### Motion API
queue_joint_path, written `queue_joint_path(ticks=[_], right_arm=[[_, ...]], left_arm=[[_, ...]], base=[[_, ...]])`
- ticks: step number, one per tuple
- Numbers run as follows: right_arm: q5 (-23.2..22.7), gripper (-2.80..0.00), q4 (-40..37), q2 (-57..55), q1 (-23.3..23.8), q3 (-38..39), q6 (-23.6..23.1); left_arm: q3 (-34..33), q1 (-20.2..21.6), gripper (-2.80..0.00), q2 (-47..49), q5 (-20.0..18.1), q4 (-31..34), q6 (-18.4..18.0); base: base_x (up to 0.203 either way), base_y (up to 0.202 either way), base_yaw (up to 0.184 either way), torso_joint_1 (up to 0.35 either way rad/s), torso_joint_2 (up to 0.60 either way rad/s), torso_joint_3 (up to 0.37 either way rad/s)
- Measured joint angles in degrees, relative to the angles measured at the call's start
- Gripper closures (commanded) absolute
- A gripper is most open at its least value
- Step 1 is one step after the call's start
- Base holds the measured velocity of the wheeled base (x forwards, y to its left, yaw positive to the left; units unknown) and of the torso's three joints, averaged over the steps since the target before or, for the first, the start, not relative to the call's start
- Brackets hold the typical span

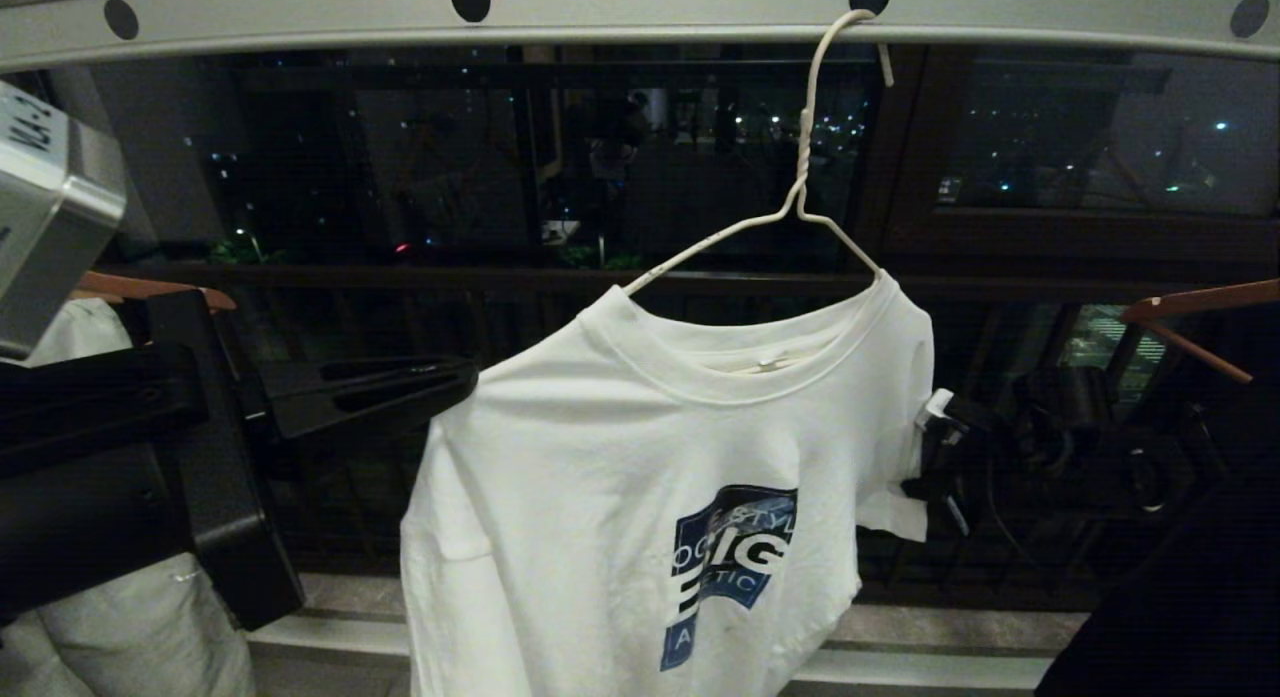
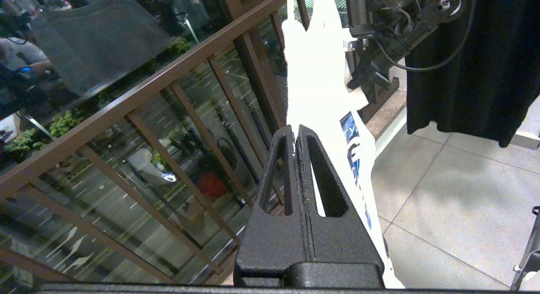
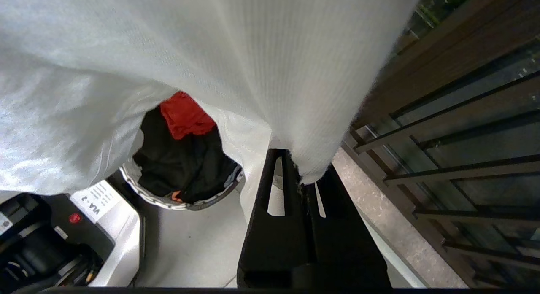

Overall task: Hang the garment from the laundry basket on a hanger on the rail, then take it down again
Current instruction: Take the clothes off the clothes rack

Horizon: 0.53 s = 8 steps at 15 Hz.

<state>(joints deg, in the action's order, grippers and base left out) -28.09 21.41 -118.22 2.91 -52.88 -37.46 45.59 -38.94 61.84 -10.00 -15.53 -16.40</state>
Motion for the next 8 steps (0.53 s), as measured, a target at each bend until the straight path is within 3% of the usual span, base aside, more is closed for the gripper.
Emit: queue_joint_path(ticks=[5,6,8], right_arm=[[-0.54,0.0,0.5,0.77,0.0,0.24,0.39],[-1.11,-2.8,0.56,1.16,0.02,0.27,0.59],[-2.06,-2.8,0.52,1.84,0.06,0.27,0.82]], left_arm=[[0.0,0.0,0.0,-0.35,0.05,0.01,0.02],[0.0,0.0,0.0,-0.35,0.05,0.01,0.04],[0.0,0.0,0.0,-0.35,0.06,0.01,0.02]], base=[[0.0,0.0,0.0,0.0,0.0,0.0],[0.0,0.0,0.0,0.0,0.0,0.0],[0.0,0.0,0.0,0.0,0.0,0.0]])
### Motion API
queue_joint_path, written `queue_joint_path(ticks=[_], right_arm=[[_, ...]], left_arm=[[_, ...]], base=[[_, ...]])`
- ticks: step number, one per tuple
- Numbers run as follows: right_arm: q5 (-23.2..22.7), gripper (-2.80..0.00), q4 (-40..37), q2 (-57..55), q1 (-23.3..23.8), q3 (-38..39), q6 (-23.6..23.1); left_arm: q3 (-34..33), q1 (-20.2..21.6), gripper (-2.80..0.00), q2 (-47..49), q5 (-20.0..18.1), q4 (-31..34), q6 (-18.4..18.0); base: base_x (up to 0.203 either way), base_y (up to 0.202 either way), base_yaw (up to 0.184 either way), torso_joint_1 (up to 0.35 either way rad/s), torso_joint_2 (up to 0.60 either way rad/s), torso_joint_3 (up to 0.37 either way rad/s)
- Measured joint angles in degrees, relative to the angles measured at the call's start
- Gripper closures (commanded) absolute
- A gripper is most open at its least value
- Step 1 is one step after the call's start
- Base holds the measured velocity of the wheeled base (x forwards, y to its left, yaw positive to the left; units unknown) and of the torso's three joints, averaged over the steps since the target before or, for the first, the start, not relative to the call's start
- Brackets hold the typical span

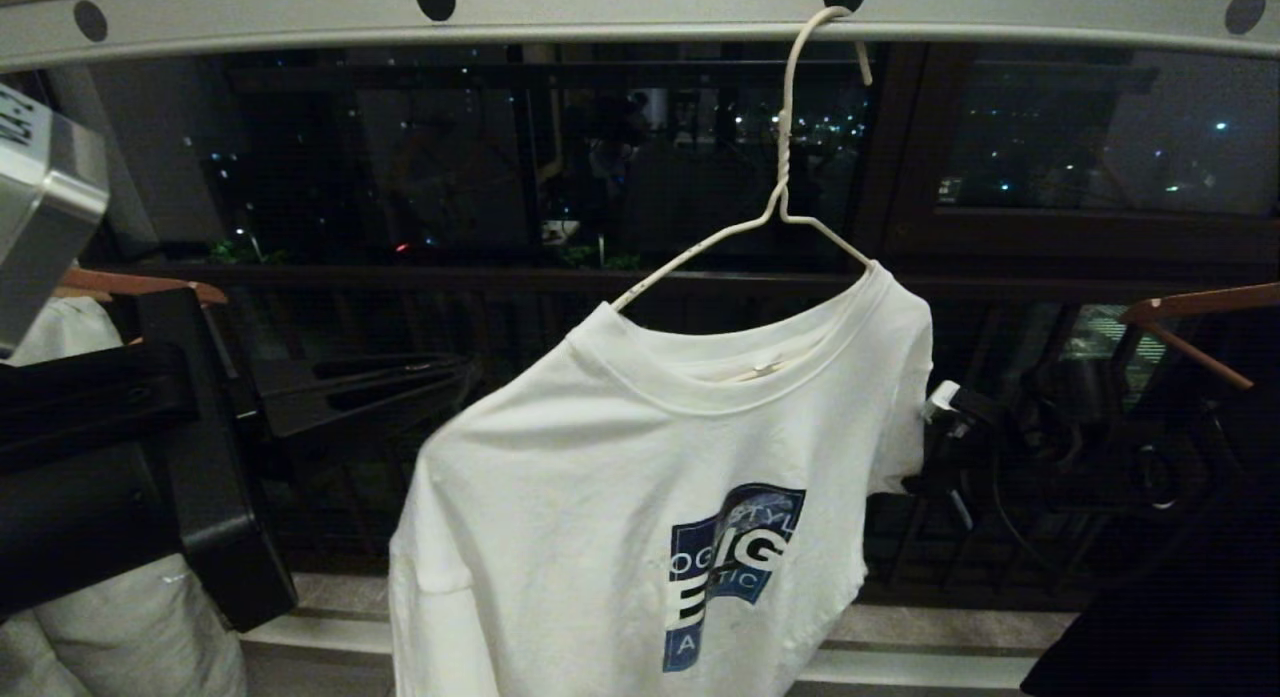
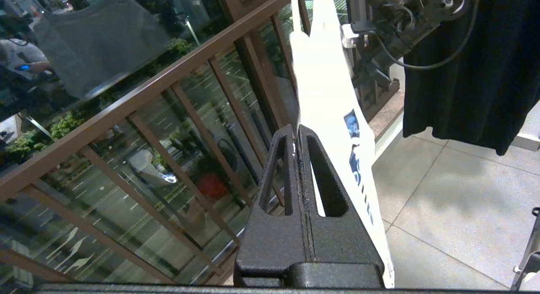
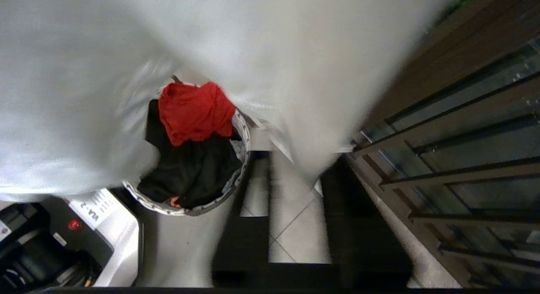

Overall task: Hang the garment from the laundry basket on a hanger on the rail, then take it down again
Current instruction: Take the clothes off the clothes rack

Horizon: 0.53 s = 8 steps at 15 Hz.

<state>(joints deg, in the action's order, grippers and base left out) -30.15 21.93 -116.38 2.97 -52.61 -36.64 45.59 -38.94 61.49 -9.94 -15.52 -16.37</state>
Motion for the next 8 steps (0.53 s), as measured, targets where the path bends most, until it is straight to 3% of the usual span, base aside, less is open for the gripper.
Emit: queue_joint_path(ticks=[4,8], right_arm=[[-0.37,-2.8,-0.05,3.31,0.13,0.45,1.68],[-0.59,-2.8,-0.13,10.49,0.38,1.14,6.66]], left_arm=[[0.0,0.0,0.0,0.0,-0.01,0.0,0.01],[-0.19,0.0,0.0,0.17,-0.09,0.01,-0.02]], base=[[0.0,0.0,0.0,0.0,0.0,0.0],[0.0,0.0,0.0,0.0,0.0,0.0]])
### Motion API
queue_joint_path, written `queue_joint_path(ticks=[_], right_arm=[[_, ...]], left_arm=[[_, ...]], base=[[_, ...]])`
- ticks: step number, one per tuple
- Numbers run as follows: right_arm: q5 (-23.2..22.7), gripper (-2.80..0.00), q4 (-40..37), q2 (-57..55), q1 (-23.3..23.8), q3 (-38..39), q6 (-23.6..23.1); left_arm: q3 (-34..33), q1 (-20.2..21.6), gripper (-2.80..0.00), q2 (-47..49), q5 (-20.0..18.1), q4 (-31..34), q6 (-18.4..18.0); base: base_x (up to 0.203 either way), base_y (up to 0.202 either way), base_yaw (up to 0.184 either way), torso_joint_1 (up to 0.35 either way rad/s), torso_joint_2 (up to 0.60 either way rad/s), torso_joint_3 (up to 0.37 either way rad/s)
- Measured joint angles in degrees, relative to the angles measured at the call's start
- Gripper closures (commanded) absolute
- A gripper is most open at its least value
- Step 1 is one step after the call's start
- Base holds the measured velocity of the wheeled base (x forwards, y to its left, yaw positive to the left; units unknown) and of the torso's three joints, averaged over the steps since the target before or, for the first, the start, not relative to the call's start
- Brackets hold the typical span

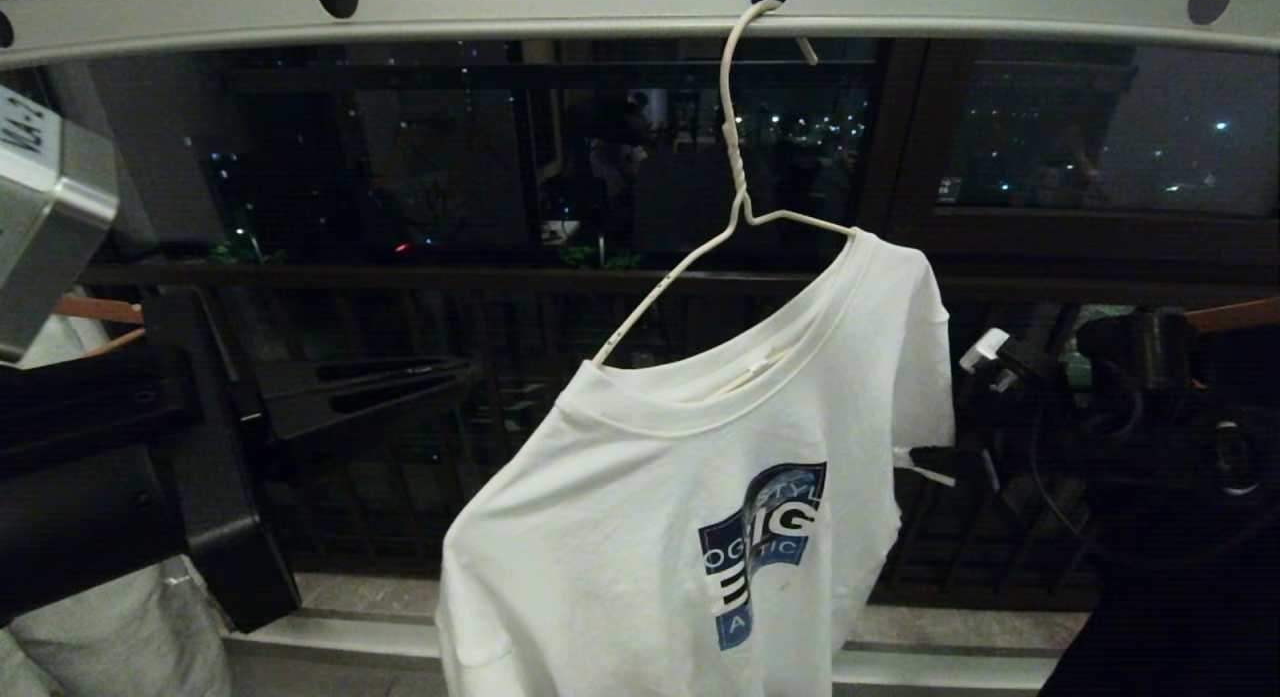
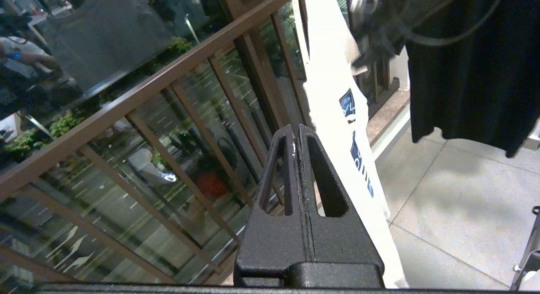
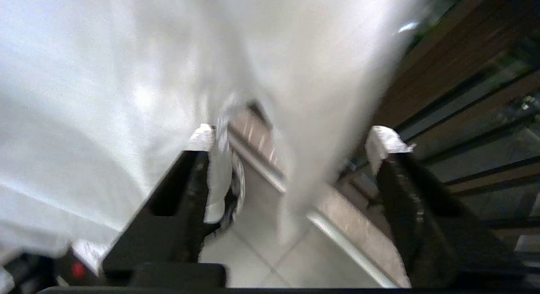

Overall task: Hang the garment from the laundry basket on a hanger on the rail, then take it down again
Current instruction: Take the clothes off the clothes rack

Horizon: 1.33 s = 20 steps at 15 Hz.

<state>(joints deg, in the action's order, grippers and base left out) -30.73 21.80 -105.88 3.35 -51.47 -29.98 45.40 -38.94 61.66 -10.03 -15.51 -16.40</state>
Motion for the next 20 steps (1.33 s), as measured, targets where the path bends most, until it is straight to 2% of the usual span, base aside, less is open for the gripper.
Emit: queue_joint_path(ticks=[4,5,9,11,13,15,17,20], right_arm=[[-1.35,-2.8,-0.22,13.06,-1.11,4.99,5.12],[-1.78,0.0,-0.27,16.95,-2.03,7.47,5.77],[-3.88,0.0,-1.03,33.38,-4.18,17.1,10.38],[-4.93,0.0,-4.22,41.21,-4.53,19.56,12.84],[-5.4,0.0,-8.55,48.68,-4.69,20.74,16.69],[-5.6,0.0,-12.73,55.82,-4.72,21.27,22.64],[-5.56,0.0,-16.72,62.48,-4.72,21.44,29.19],[-5.49,0.0,-23.98,72.04,-4.67,21.1,34.71]], left_arm=[[-0.48,0.05,0.0,0.52,0.0,-0.12,0.14],[-0.49,0.05,0.0,0.6,-0.02,-0.09,0.06],[-1.41,0.07,0.0,-0.79,-0.03,0.11,0.31],[-2.39,0.1,0.0,-3.12,0.0,1.07,0.8],[-3.33,0.26,0.0,-6.31,0.48,3.2,1.68],[-4.77,1.58,0.0,-10.94,1.74,6.67,3.2],[-7.04,5.58,0.0,-16.99,1.94,9.84,4.27],[-12.08,17.25,0.0,-27.63,1.94,12.67,4.94]], base=[[0.0,0.0,0.0,0.0,0.0,0.0],[0.0,0.0,0.0,0.0,0.0,0.0],[0.0,0.0,0.0,0.0,0.0,0.0],[0.0,0.0,0.0,0.0,0.0,0.0],[0.0,0.0,0.0,0.0,0.0,0.0],[0.0,0.0,0.0,0.0,0.0,0.0],[0.0,0.0,0.0,0.0,0.0,0.0],[0.0,0.0,0.0,0.0,0.0,0.0]])
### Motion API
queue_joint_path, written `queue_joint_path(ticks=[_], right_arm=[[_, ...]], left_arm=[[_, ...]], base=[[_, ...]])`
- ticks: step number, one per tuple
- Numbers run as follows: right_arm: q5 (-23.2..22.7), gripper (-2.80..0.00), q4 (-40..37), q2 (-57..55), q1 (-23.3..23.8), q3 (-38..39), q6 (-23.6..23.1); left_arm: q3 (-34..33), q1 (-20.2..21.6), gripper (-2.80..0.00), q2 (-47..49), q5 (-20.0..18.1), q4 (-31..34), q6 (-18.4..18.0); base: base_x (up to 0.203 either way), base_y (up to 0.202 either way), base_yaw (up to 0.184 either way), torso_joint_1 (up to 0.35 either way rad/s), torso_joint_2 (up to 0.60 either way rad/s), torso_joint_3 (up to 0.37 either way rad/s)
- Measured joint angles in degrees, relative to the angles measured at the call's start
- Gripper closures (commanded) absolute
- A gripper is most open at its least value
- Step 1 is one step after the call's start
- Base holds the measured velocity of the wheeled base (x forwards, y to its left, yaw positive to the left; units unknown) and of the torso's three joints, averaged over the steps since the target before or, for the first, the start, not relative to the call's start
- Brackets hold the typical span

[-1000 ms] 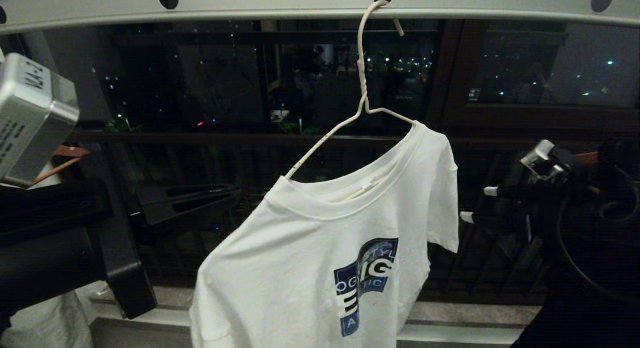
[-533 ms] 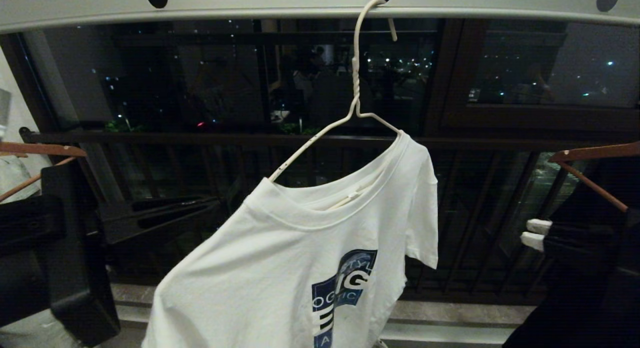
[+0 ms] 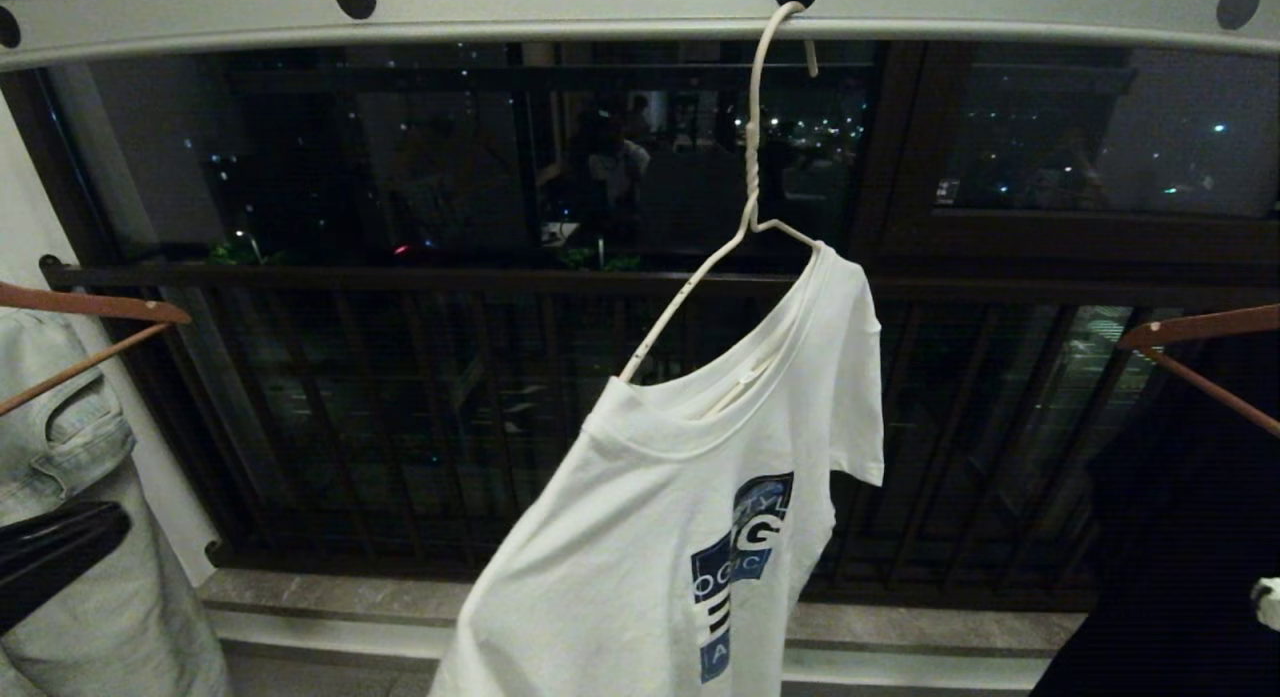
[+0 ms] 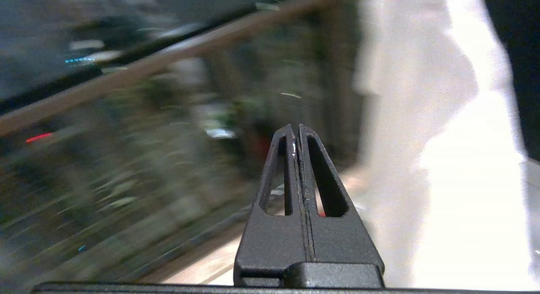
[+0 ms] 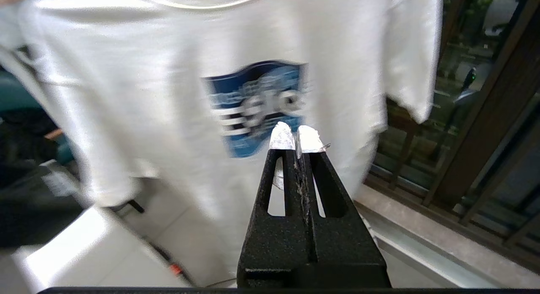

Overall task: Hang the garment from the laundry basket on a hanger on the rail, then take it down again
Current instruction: Take the clothes off the clothes rack

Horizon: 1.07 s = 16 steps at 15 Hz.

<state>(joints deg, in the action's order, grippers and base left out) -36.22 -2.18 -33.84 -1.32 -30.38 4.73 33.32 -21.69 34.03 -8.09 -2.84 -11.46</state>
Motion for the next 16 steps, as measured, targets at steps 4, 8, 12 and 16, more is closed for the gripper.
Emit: queue_joint_path(ticks=[4,8,12,16], right_arm=[[1.6,0.0,-17.38,10.27,0.05,-6.13,0.86],[8.13,0.0,-26.56,18.11,0.02,-8.68,0.86],[12.19,0.0,-26.08,25.58,0.52,-3.11,0.4],[21.29,0.0,-17.35,31.23,0.66,11.39,-0.83]], left_arm=[[-3.34,16.58,0.0,-13.77,-2.13,5.58,1.1],[-4.06,22.02,0.0,-24.13,-6.68,15.41,1.79],[-11.85,22.59,0.0,-31.65,-6.72,19.76,1.77],[-25.74,22.63,0.0,-33.73,-6.45,8.64,2.31]], base=[[0.0,0.0,0.0,0.0,0.0,0.0],[0.0,0.0,0.0,0.0,0.0,0.0],[0.0,0.0,0.0,0.0,0.0,0.0],[0.0,0.0,0.0,0.0,0.0,0.0]])
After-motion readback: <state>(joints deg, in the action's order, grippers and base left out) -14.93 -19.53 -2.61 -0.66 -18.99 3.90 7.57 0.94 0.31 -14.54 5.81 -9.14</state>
